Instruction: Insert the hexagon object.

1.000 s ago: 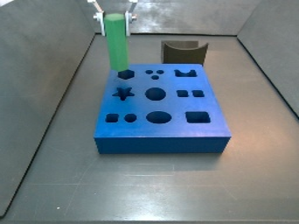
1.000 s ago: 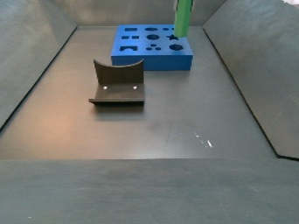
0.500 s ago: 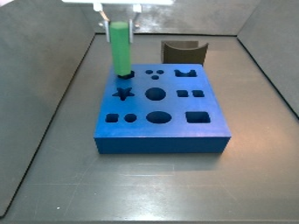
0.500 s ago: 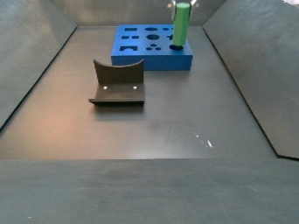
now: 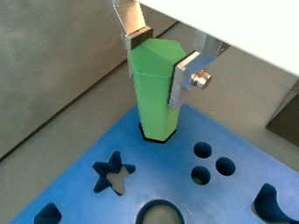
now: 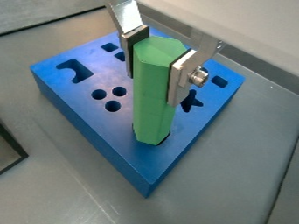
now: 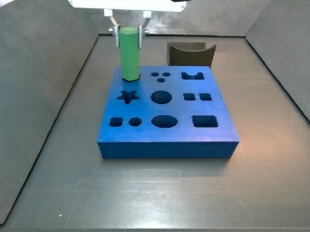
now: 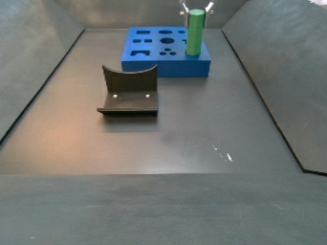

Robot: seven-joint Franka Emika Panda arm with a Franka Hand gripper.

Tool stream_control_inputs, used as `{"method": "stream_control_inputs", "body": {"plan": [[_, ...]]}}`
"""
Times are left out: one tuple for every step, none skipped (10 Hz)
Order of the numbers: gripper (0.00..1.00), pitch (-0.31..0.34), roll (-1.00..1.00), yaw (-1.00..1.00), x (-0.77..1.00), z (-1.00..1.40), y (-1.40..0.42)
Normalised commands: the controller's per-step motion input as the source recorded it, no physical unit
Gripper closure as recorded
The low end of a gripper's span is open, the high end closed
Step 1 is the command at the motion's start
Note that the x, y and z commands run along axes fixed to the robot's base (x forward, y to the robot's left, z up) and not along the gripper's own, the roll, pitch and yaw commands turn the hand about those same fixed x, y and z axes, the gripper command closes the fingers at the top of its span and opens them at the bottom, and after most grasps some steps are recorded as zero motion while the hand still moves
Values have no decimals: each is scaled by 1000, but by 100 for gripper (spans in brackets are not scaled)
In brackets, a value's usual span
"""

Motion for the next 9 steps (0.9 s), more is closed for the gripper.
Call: {"method": "stream_control_inputs", "body": {"plan": [[100, 0, -73, 20, 180, -226, 0], [100, 0, -73, 0, 137, -217, -37], [100, -43, -63, 0, 0, -300, 0], [100, -87, -14, 0, 0, -349, 0], [100, -86, 39, 0, -11, -386, -51], [100, -60, 114, 0, 0, -417, -140], [100, 0, 150, 0, 0, -283, -174], [100, 66, 184, -17, 89, -131, -143], [100, 7, 164, 0, 0, -146, -120]]}}
